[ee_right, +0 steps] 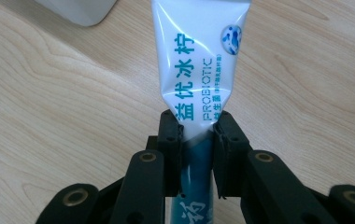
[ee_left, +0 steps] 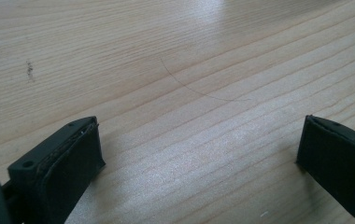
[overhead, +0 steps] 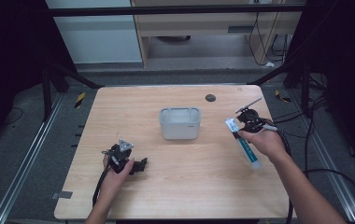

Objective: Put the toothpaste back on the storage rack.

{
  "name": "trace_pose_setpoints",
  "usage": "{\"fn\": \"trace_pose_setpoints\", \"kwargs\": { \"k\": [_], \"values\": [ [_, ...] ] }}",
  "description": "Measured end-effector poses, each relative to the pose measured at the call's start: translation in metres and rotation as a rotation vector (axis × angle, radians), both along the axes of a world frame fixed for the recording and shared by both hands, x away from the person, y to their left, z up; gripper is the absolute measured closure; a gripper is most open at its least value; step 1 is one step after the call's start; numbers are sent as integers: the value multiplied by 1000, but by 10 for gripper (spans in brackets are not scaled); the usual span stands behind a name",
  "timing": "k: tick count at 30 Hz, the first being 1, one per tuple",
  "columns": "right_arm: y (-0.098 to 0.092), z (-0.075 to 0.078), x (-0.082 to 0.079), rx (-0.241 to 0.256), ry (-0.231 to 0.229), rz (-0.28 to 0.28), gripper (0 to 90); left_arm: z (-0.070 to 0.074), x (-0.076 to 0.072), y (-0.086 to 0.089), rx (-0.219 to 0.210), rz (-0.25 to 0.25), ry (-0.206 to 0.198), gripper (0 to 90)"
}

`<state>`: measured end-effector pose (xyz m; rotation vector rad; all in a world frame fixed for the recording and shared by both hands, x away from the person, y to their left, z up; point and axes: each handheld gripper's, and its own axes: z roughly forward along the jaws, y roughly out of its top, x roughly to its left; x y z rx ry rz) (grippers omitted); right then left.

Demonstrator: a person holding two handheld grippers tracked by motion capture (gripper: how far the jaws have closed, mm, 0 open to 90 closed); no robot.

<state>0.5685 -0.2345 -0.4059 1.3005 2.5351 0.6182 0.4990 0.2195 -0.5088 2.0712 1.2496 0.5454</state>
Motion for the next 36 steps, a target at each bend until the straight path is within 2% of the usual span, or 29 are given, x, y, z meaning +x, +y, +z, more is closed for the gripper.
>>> {"fn": "trace_pose_setpoints", "kwargs": {
  "k": [8, 13, 20, 31, 36],
  "values": [
    [0, 0, 1, -3, -4, -3, 754, 0, 0, 0, 0, 0, 0, 0],
    [2, 0, 0, 14, -20, -9, 754, 0, 0, 0, 0, 0, 0, 0],
    [14, 6, -3, 73, -72, -18, 753, 0, 0, 0, 0, 0, 0, 0],
    [43, 27, -11, 214, -193, -35, 752, 0, 0, 0, 3, -2, 2, 0],
    [53, 31, -13, 234, -222, -15, 752, 0, 0, 0, 3, -2, 2, 0]
  ]
}}
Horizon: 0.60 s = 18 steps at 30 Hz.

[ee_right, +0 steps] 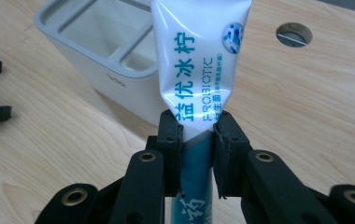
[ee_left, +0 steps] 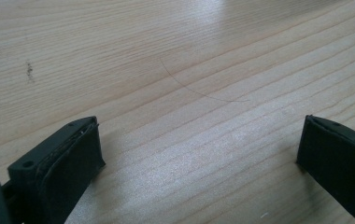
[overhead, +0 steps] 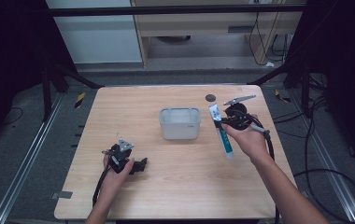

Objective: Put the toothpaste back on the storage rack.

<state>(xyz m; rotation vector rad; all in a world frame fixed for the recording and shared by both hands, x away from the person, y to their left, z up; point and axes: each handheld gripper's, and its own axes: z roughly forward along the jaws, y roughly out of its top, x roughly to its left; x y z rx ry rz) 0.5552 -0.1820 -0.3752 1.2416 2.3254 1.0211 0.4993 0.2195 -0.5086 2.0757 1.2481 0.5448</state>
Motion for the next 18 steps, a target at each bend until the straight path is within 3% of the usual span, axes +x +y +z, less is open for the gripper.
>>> {"fn": "trace_pose_setpoints", "kwargs": {
  "k": [11, 12, 18],
  "values": [
    [17, 6, -4, 32, -50, 16, 751, 0, 0, 0, -1, -1, 0, 0],
    [22, 9, -7, 63, -19, -24, 751, 0, 0, 0, 0, -1, 0, 0],
    [33, 18, -11, 103, -62, -10, 751, 0, 0, 0, 0, -1, 0, 0]
  ]
}}
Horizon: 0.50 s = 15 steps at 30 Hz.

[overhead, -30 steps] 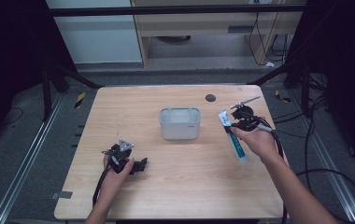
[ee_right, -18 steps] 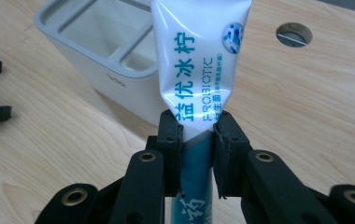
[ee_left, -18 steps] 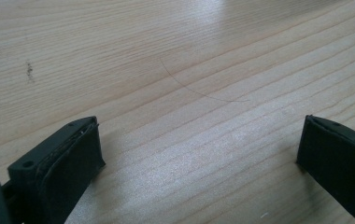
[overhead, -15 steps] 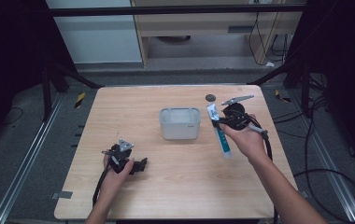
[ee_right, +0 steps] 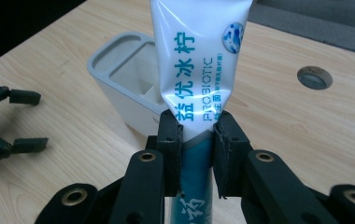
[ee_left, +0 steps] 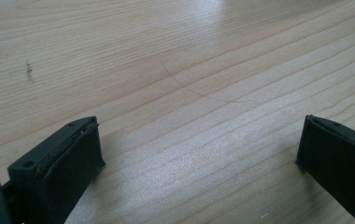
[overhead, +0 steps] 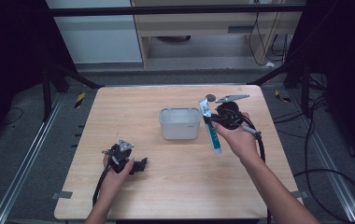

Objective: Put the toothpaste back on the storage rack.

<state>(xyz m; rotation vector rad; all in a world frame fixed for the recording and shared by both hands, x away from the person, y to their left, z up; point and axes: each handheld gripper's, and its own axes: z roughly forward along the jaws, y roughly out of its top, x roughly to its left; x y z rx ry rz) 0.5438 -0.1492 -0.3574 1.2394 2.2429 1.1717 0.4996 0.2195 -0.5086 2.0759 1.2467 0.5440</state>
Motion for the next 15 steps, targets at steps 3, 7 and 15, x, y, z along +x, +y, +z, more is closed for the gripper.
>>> {"fn": "trace_pose_setpoints", "kwargs": {
  "k": [3, 7, 15],
  "values": [
    [6, 2, -2, 13, -19, 0, 751, 0, 0, 0, 0, 0, 0, 0],
    [12, 3, -3, 27, -41, 6, 751, 0, 0, 0, 0, 0, 0, 0],
    [29, 10, -11, 82, -108, 10, 750, 0, 0, 0, 0, 0, 0, 0]
  ]
}}
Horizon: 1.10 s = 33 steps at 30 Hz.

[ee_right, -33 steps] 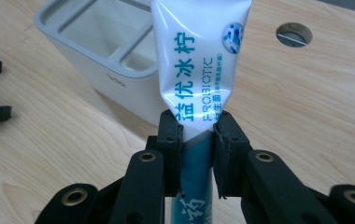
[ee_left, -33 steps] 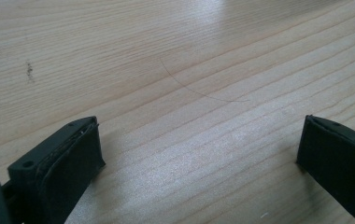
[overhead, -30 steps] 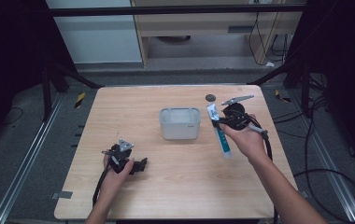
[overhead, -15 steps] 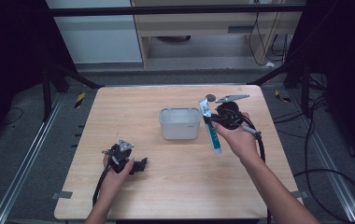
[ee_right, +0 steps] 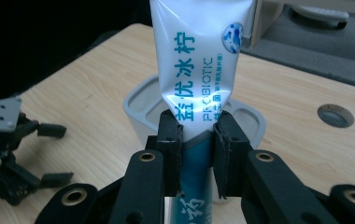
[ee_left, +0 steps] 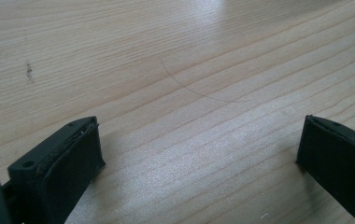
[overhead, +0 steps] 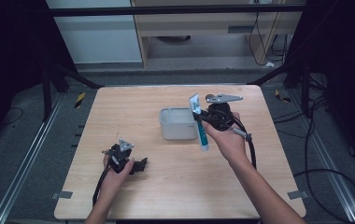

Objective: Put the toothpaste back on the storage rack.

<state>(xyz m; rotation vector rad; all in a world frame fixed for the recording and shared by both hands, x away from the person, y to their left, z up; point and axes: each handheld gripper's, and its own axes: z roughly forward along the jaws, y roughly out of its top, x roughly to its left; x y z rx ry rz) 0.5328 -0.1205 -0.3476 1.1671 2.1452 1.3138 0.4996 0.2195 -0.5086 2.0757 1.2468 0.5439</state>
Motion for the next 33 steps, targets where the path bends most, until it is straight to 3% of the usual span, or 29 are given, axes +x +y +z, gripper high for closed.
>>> {"fn": "trace_pose_setpoints", "kwargs": {
  "k": [11, 33],
  "values": [
    [16, 7, -3, 63, -86, -58, 750, 0, 0, 0, 0, 0, 0, 0],
    [43, 5, -8, 136, -167, -105, 750, 0, 1, 0, 0, -3, -1, 0]
  ]
}}
